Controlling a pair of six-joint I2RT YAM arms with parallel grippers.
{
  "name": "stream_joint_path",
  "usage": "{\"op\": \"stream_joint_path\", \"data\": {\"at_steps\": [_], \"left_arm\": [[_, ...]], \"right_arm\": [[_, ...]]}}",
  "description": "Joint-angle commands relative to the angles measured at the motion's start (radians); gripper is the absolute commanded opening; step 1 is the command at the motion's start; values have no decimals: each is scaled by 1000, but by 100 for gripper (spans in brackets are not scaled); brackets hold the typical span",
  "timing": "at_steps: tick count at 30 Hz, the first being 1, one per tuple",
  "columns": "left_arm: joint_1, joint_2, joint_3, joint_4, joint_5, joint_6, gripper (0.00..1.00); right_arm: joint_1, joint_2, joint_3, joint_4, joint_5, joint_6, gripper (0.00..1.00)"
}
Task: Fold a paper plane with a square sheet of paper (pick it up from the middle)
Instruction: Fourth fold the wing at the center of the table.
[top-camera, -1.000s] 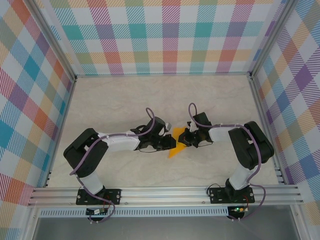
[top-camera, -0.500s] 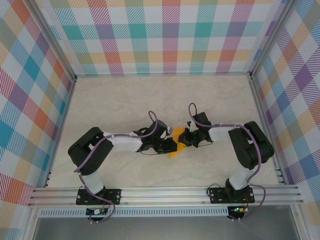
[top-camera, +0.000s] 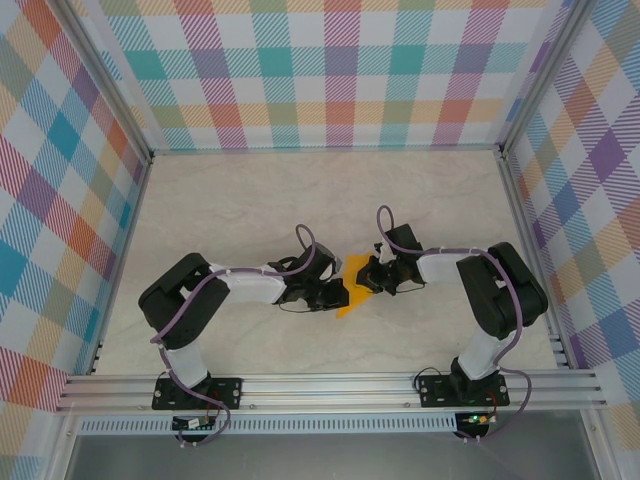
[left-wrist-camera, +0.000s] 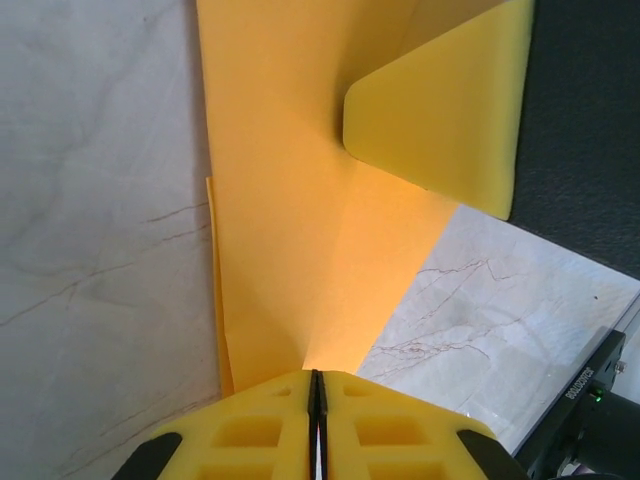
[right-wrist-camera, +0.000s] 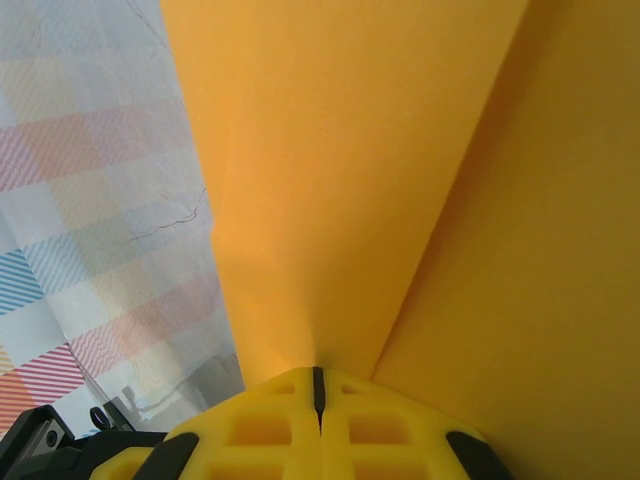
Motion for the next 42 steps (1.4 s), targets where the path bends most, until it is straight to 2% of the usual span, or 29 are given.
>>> {"op": "stream_joint_path", "data": {"at_steps": [1, 21, 31, 42], "left_arm": [[-12, 20, -8, -35, -9, 15, 10], [-21, 50, -30, -96, -24, 22, 7], [-22, -103, -58, -34, 1, 0, 10], [-39, -61, -70, -31, 26, -9, 10]], "right_arm": [[-1, 55, -20, -108, 134, 9, 3], [-1, 61, -14, -121, 142, 14, 3], [-1, 58, -18, -118, 139, 14, 3], [-1, 64, -20, -114, 137, 14, 3]]}}
